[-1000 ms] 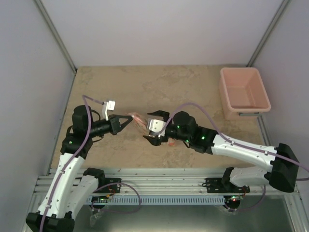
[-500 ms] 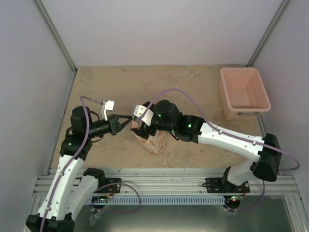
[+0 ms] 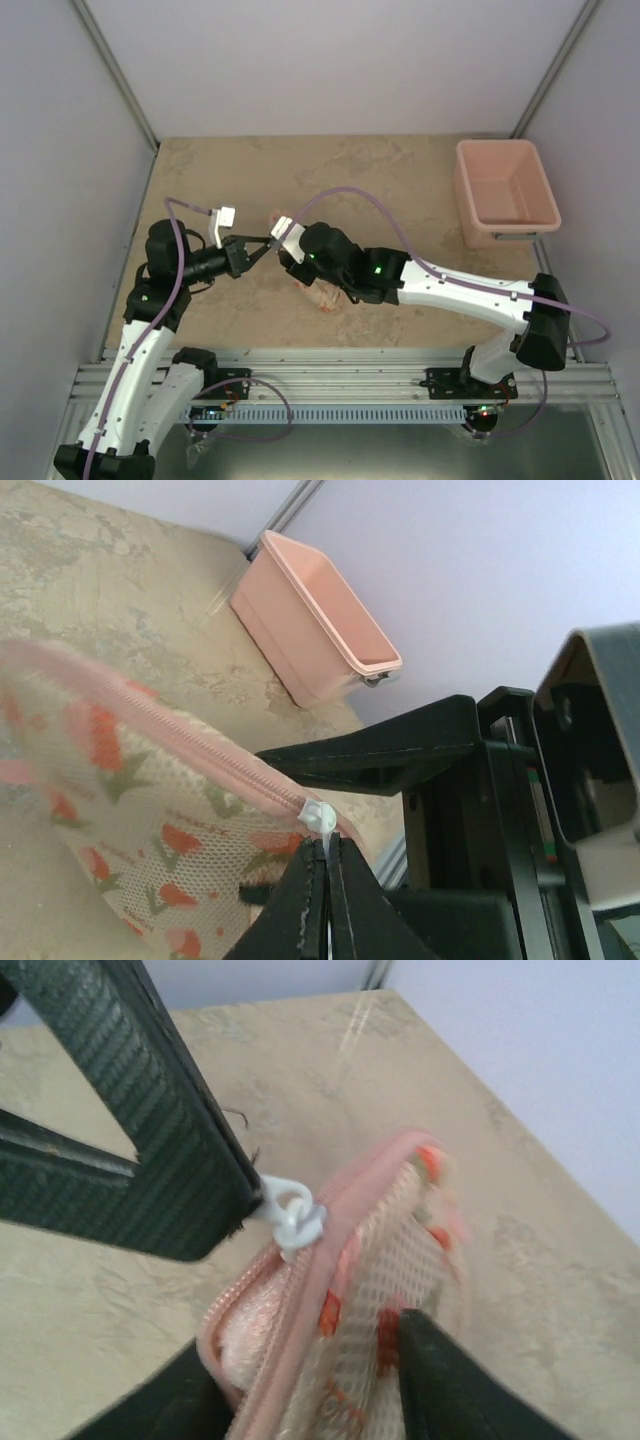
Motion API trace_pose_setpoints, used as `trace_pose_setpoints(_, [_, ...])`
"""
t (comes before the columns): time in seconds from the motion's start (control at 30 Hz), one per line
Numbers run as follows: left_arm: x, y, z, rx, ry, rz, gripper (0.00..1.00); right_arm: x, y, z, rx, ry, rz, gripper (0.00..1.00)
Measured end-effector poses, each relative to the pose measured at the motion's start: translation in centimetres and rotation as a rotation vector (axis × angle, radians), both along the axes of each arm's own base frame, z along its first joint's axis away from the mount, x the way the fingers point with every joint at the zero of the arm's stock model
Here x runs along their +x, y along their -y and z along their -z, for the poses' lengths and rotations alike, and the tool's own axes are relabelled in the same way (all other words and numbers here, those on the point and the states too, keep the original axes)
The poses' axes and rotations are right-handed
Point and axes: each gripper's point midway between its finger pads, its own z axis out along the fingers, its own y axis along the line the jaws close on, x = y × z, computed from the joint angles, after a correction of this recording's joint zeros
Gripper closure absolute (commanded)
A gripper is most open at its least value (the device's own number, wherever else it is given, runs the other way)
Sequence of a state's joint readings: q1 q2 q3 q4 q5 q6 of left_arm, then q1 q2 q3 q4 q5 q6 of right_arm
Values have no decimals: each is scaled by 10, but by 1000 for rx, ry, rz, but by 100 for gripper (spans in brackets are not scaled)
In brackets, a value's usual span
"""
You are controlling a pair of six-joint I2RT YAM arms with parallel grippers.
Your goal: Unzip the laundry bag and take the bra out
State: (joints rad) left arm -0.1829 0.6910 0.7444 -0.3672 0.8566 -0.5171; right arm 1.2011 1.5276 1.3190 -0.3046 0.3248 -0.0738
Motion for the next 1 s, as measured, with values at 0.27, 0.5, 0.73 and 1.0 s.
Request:
trace_pose_setpoints(0.27, [0, -2, -2, 2, 14, -16, 100, 9, 14, -9, 6, 30, 67, 100])
trace_pose_setpoints(0.5, [1, -9, -1, 3, 33, -46, 100, 7, 48, -19, 111, 28, -28, 99])
trace_pose_setpoints(0.73, [2, -13, 14, 7, 5, -63, 100, 10, 103, -13, 287, -14, -169, 100])
trace_pose_setpoints(1.0, [-4, -10, 20, 1, -10, -31, 100, 1, 113, 6, 389, -94, -307, 95])
